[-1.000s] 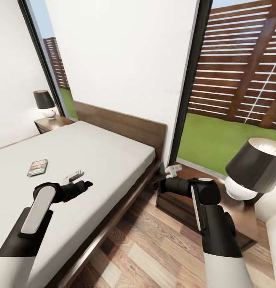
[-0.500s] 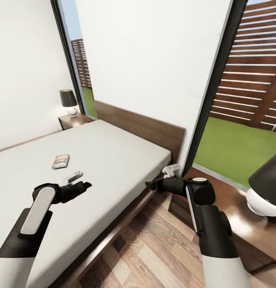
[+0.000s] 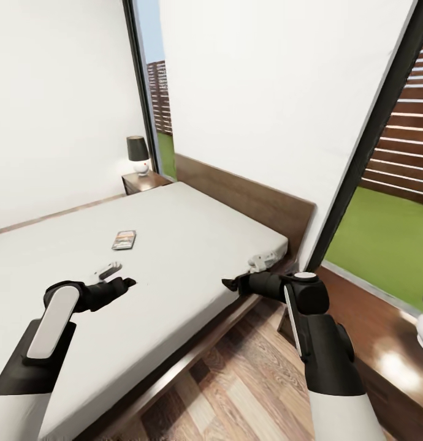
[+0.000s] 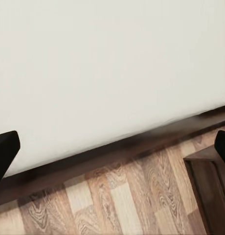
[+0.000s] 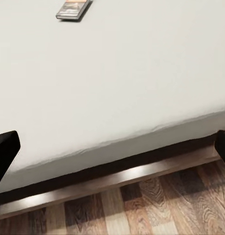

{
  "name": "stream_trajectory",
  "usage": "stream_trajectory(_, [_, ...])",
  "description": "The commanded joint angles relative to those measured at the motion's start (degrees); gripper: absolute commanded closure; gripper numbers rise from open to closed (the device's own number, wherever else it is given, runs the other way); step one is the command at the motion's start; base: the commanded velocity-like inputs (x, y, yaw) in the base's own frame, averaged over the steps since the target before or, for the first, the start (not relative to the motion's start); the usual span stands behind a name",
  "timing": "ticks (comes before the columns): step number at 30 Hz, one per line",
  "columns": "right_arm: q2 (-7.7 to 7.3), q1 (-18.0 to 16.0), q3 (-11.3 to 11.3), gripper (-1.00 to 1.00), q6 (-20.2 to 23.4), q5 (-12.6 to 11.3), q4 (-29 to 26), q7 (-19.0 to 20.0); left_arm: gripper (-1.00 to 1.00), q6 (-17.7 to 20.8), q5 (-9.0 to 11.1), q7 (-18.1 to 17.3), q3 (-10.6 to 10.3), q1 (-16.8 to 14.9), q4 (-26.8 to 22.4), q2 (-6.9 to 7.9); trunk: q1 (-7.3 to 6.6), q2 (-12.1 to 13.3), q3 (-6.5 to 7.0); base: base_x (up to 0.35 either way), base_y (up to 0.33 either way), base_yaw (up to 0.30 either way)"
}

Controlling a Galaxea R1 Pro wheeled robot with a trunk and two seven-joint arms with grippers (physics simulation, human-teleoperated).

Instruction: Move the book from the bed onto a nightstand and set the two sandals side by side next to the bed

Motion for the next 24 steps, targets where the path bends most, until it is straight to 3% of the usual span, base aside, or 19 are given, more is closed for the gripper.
stream_trajectory(1, [0.02,-0.04,-0.01,-1.0,0.18,0.58,-0.06,0.53,-1.0,0.12,0.57,0.58,0.15,-0.05,-0.06,0.01,0.0,-0.04,-0.06,0.0,0.0,0.284])
stream_trajectory(11, [0.02,0.0,0.02,-1.0,0.15,0.57,-0.06,0.54,-1.0,0.14,0.24,0.79,0.35,0.32,-0.11,-0.07,0.0,-0.04,-0.06,0.017,-0.022,0.285])
stream_trajectory(24, [0.02,0.14,0.14,-1.0,-0.01,0.57,-0.06,0.54,-1.0,0.17,0.01,0.89,0.37,0.86,-0.07,-0.05,0.0,-0.04,-0.06,0.214,-0.205,0.285])
